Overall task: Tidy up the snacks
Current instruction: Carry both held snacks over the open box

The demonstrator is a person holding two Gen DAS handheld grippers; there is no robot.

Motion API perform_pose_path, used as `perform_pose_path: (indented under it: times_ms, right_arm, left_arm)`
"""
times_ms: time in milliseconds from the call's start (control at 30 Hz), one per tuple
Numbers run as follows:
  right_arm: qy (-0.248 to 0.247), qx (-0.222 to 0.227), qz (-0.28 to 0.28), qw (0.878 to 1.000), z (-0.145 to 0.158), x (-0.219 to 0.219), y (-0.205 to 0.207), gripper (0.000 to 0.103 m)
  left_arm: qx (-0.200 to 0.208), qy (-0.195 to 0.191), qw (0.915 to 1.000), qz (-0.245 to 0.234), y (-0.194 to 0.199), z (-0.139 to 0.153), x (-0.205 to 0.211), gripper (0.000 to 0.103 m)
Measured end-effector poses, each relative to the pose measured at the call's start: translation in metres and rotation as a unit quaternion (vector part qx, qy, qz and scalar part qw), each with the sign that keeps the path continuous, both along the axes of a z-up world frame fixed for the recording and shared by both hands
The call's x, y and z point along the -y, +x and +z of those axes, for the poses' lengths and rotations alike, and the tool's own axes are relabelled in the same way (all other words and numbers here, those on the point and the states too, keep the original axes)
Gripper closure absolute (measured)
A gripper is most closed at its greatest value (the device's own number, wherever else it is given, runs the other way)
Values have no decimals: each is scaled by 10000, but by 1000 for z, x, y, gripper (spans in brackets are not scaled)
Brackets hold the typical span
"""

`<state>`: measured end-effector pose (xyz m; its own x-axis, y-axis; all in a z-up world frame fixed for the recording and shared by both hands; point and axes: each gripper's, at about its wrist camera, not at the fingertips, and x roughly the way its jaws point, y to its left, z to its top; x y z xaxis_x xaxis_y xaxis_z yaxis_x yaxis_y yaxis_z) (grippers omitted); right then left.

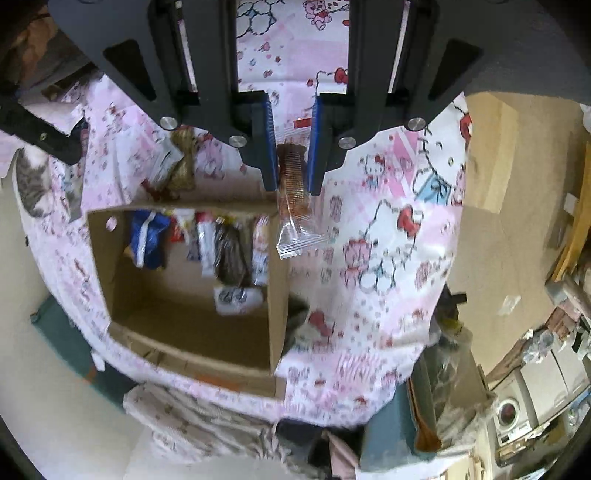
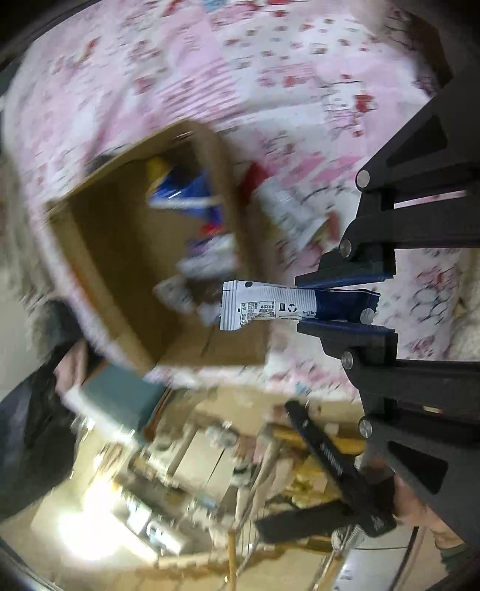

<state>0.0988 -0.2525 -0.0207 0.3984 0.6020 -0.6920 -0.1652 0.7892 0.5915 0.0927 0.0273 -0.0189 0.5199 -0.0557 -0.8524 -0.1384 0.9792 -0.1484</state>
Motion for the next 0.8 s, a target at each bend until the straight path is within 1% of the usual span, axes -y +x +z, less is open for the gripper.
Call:
perform_pose_path:
  times_ms: [100, 200, 367, 567, 700, 800]
  right_arm:
    - [92, 382, -129, 9991, 15, 2, 2, 85]
    - [120, 515, -248, 9983, 22, 7, 11, 85]
    - [145, 737, -374, 9965, 33, 15, 34, 85]
    - [130, 881, -442, 9950, 37, 24, 55, 85]
    - [88, 881, -445, 9951, 35, 23, 71, 85]
    - [19, 864, -439, 9953, 31, 21, 82, 85]
  left_arm:
    - [229, -60, 9997, -40, 5, 19, 1, 90]
    - [409, -141, 9991, -48, 14, 36, 0, 90]
    - [596, 6, 9978, -277, 29, 53, 12, 90]
    - [623, 57, 9970, -453, 50, 57, 23, 90]
    - [565, 78, 9971, -512, 65, 51, 29, 90]
    - [485, -14, 9975, -519, 77, 44, 30, 90]
